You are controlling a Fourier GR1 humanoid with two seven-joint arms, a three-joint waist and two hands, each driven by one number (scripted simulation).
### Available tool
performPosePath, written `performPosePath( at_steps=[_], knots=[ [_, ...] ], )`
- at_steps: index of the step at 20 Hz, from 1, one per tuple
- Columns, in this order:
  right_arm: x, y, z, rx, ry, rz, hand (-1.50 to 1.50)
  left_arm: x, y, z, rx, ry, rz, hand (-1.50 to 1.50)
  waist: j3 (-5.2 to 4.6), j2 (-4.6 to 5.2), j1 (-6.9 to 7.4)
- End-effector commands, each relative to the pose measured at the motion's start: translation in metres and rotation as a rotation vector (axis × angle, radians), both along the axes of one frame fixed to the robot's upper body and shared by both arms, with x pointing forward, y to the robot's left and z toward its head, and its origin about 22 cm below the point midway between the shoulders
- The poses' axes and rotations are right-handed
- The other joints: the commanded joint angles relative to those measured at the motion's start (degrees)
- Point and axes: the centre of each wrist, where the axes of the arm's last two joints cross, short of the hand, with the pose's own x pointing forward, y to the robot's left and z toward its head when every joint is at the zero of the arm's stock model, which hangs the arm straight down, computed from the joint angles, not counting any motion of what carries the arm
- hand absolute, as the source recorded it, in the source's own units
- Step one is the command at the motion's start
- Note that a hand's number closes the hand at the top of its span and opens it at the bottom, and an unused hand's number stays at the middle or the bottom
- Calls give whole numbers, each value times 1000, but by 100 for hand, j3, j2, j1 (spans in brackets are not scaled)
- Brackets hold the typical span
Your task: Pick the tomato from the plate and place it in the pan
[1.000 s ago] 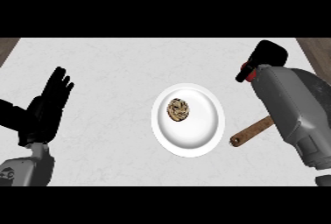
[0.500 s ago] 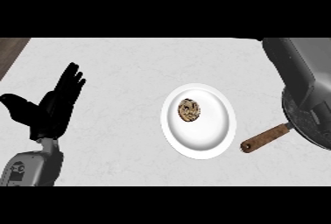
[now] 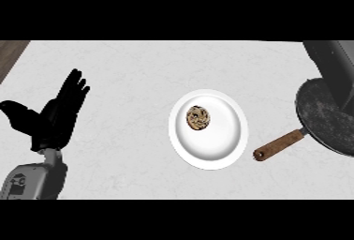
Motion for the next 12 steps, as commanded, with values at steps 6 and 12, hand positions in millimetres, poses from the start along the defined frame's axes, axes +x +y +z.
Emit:
performPosePath(
  at_steps=[6,12],
  knots=[
    [-12,-54,-15,24,-195,-225,150,-9,9,1,-2,13,35,0,5,-111,-233],
    [-44,-112,-77,36,-198,-184,150,-8,26,4,17,16,66,0,7,-116,-340]
  ],
)
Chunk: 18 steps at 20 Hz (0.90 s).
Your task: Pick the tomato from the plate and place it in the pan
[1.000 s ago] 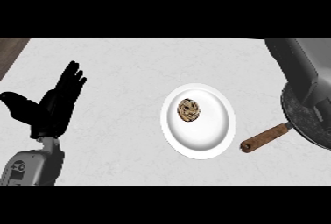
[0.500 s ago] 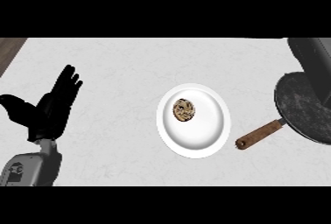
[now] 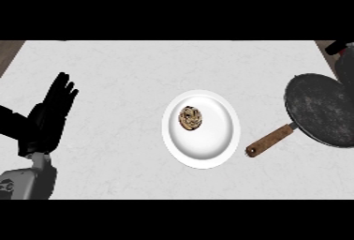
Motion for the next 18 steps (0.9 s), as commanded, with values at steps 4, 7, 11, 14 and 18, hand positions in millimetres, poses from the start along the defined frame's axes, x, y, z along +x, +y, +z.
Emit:
performPosePath(
  at_steps=[4,7,11,14,18],
  knots=[
    [-41,-51,-69,74,-151,-79,150,-6,-4,-3,-8,-3,-5,0,6,21,19],
    [-47,-53,-79,115,-151,-49,150,0,-30,-5,3,-3,-21,0,3,24,19],
    [-57,-54,-119,130,-120,-86,150,-4,-31,-4,-22,-6,-39,0,6,60,165],
    [-81,-93,-128,236,-147,-164,150,-1,-16,-5,1,8,-20,0,9,56,115],
    [-83,-87,-138,380,-221,-262,-150,0,-25,-6,-9,1,-24,0,9,50,115]
  ],
)
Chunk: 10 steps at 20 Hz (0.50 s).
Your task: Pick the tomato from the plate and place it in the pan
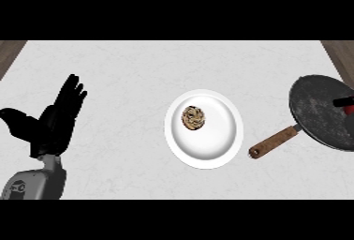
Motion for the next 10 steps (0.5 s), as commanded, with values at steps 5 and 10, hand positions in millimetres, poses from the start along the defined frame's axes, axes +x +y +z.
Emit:
performPosePath(
  at_steps=[5,10],
  knots=[
    [-28,-9,-40,125,-153,-44,-150,10,0,10,3,4,22,0,-2,-4,-3],
    [-33,-2,-37,-9,-378,-7,-150,-3,-7,3,-3,6,14,0,-5,-48,-78]
  ],
)
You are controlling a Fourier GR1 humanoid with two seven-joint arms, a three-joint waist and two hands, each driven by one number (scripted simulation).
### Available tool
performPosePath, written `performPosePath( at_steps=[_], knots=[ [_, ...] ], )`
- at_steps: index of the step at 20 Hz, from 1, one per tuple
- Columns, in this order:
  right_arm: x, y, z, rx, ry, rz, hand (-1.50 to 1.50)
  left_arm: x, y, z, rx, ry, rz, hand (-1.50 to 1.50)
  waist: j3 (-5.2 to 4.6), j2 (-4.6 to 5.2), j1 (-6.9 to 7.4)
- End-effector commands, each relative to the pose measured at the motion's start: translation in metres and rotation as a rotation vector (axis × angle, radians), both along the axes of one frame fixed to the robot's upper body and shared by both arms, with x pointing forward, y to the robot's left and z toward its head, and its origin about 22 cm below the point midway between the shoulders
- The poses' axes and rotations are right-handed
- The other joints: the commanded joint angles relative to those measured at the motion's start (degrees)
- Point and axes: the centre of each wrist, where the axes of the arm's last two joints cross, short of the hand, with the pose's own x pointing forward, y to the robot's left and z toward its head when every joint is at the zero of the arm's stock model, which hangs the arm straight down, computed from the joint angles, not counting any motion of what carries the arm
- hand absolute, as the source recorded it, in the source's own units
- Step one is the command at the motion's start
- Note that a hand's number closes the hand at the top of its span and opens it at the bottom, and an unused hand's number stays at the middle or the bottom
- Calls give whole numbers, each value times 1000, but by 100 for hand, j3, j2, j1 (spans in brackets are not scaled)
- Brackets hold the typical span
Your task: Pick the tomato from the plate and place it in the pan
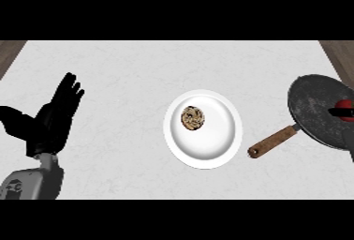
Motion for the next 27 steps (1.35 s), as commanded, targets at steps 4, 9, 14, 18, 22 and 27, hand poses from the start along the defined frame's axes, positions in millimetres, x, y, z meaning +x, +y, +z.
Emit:
performPosePath(
  at_steps=[4,9,14,18,22,27],
  knots=[
    [-19,-4,9,-73,-379,-98,-150,-8,11,-4,-3,13,32,0,-3,-77,-173],
    [-39,31,9,-34,-556,-64,-150,-7,19,-3,0,15,63,0,-20,-120,-327],
    [-87,67,12,-17,-700,25,-150,-20,23,-11,0,37,73,0,-21,-156,-409],
    [-143,98,14,2,-711,80,-150,-17,31,-6,4,20,58,0,-26,-101,-357],
    [-196,122,23,-18,-714,56,-150,-6,17,-6,-9,-2,36,0,-21,-38,-225],
    [-222,136,34,-36,-707,39,-150,2,-6,-10,-3,11,5,0,-11,-4,-70]
  ],
)
